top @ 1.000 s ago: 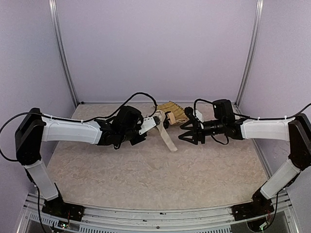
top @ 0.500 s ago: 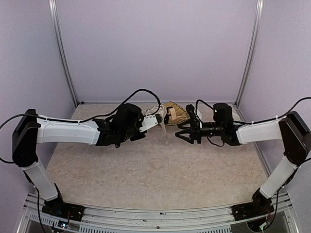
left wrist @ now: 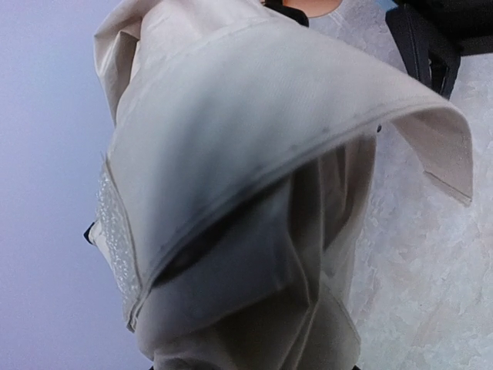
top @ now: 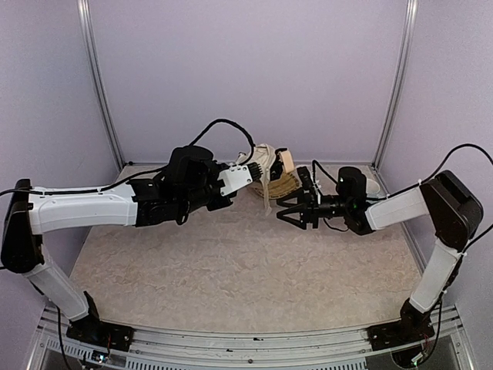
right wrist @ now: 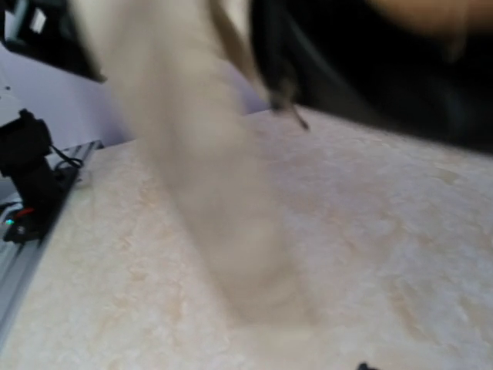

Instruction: Put away the umbrella

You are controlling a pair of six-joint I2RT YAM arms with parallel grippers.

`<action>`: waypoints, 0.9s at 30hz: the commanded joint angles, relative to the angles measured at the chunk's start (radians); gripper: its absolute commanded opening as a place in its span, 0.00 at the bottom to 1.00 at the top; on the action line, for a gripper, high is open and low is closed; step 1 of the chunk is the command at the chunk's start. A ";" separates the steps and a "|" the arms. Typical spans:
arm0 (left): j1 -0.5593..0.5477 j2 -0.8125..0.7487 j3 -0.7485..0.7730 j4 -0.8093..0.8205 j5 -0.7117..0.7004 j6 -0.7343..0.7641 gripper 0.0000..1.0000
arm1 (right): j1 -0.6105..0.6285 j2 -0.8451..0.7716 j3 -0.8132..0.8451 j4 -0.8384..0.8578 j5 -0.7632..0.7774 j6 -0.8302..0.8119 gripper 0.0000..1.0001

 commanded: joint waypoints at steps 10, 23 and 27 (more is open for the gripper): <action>-0.040 -0.035 0.090 0.044 0.043 0.031 0.00 | 0.036 0.124 0.061 0.256 -0.155 0.180 0.63; -0.042 -0.017 0.103 0.048 0.038 0.021 0.00 | 0.060 0.119 0.073 0.268 -0.212 0.197 0.06; -0.029 -0.018 0.104 0.043 0.034 -0.003 0.00 | 0.058 0.110 0.057 0.267 -0.206 0.189 0.00</action>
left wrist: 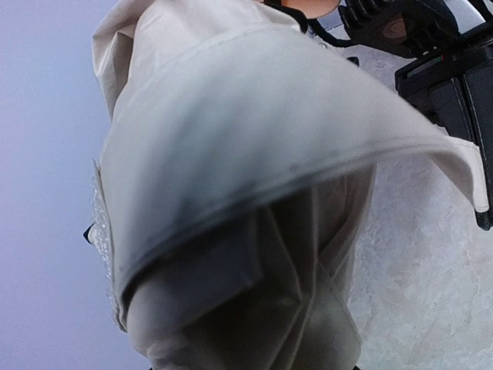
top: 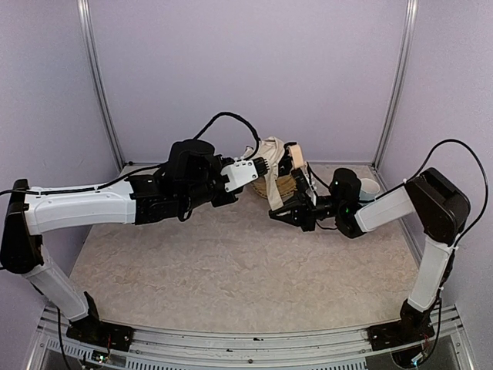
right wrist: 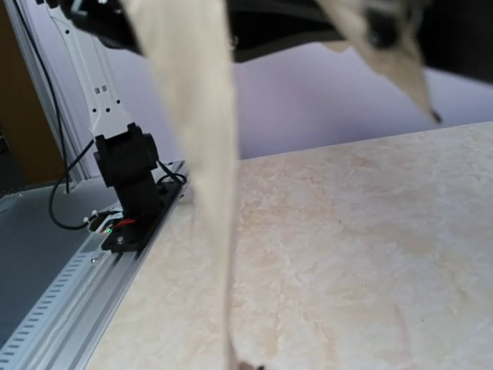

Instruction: Put away the umbrella

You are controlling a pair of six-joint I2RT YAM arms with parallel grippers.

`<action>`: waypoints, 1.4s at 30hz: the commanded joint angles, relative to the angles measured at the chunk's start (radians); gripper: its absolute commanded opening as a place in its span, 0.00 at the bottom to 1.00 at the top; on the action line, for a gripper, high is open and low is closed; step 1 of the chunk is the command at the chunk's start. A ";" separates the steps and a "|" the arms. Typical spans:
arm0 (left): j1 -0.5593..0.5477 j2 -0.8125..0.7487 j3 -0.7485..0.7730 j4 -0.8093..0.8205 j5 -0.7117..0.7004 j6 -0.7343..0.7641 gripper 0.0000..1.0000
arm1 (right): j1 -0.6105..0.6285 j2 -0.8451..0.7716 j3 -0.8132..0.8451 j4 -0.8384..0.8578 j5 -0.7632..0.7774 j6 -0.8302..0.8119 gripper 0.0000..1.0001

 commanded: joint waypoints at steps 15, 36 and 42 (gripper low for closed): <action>0.186 -0.022 0.236 0.011 0.472 -0.356 0.00 | 0.110 0.045 -0.098 0.030 0.126 -0.031 0.00; 0.072 0.162 0.265 -0.825 1.202 0.049 0.00 | -0.133 0.039 0.484 -0.315 0.208 -0.306 0.00; 0.095 0.313 0.255 -0.863 1.190 0.021 0.00 | -0.055 -0.128 0.415 -0.374 0.207 -0.450 0.00</action>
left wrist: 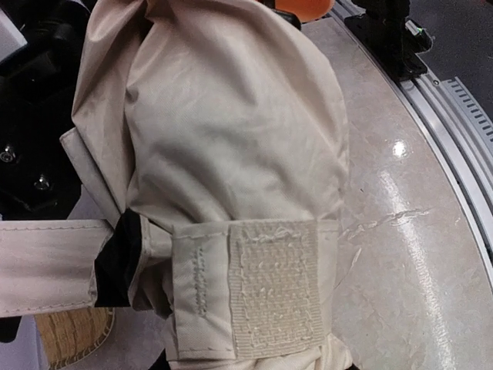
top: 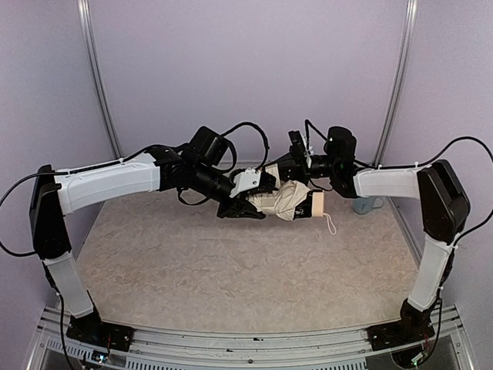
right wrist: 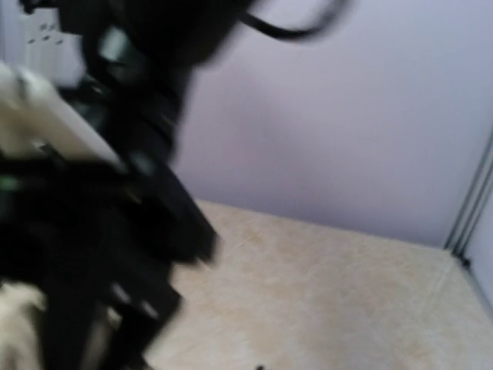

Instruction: Put away the umbrella

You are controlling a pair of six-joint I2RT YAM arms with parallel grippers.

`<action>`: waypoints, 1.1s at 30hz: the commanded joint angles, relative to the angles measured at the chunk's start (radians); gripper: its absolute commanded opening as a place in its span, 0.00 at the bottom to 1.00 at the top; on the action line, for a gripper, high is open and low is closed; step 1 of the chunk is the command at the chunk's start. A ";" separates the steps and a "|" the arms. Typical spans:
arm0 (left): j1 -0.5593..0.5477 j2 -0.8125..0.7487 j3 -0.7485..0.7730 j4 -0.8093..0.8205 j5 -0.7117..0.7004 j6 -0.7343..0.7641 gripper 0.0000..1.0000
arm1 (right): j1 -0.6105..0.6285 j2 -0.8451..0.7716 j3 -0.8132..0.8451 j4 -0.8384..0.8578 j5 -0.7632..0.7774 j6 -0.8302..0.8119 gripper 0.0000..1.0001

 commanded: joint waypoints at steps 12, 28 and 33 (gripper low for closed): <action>0.061 0.146 -0.062 -0.017 0.299 -0.311 0.00 | 0.205 -0.315 -0.203 -0.220 0.320 -0.398 0.00; 0.193 0.190 -0.089 0.182 0.350 -0.600 0.00 | 0.468 -0.414 -0.275 -0.564 0.469 -0.725 0.00; 0.228 0.174 -0.141 0.259 0.328 -0.643 0.00 | 0.523 -0.425 -0.286 -0.626 0.514 -0.818 0.00</action>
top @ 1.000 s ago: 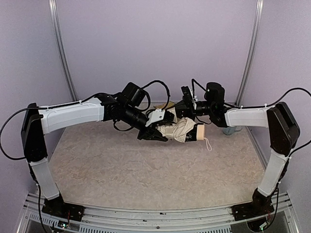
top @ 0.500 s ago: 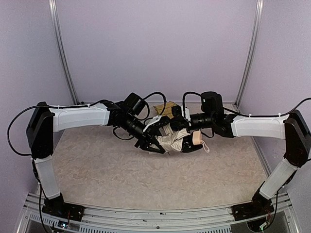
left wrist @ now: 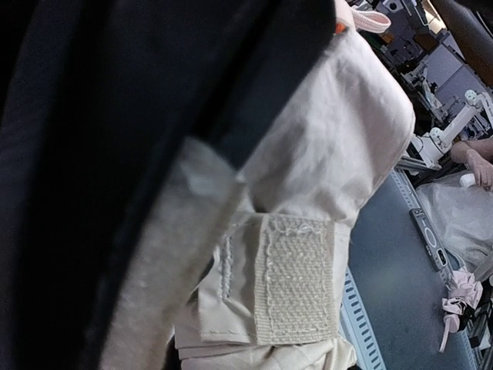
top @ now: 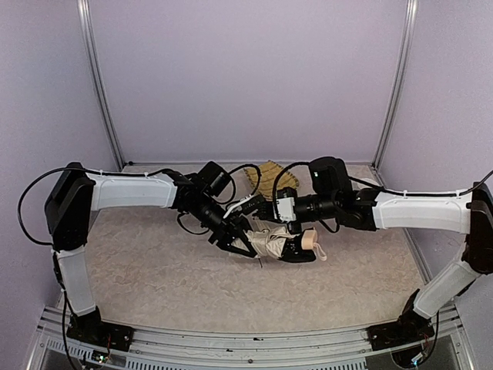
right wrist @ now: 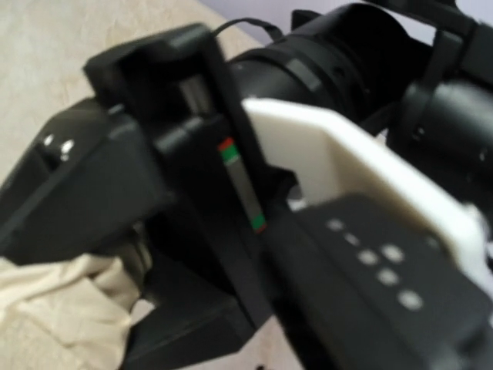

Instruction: Put away the umbrella

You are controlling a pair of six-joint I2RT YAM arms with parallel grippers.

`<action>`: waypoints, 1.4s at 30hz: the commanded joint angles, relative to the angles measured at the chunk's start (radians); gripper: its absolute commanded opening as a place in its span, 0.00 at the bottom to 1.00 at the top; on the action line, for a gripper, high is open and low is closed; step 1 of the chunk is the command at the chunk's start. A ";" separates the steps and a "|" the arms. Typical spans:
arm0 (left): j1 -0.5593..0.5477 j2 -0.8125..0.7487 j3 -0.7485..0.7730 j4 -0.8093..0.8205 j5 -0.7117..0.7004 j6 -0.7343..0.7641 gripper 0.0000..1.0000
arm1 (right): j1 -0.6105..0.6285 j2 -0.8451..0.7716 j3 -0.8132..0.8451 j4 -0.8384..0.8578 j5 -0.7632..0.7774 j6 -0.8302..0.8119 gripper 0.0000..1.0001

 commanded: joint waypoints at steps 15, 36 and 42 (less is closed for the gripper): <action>0.133 0.144 -0.129 0.430 -0.623 -0.140 0.00 | 0.230 0.195 -0.120 0.099 0.131 -0.187 0.00; 0.154 0.230 -0.120 0.397 -0.579 -0.030 0.00 | 0.262 0.305 -0.225 0.231 0.131 -0.149 0.08; 0.141 0.219 -0.131 0.321 -0.543 0.042 0.00 | 0.263 0.332 -0.267 0.292 0.229 -0.101 0.21</action>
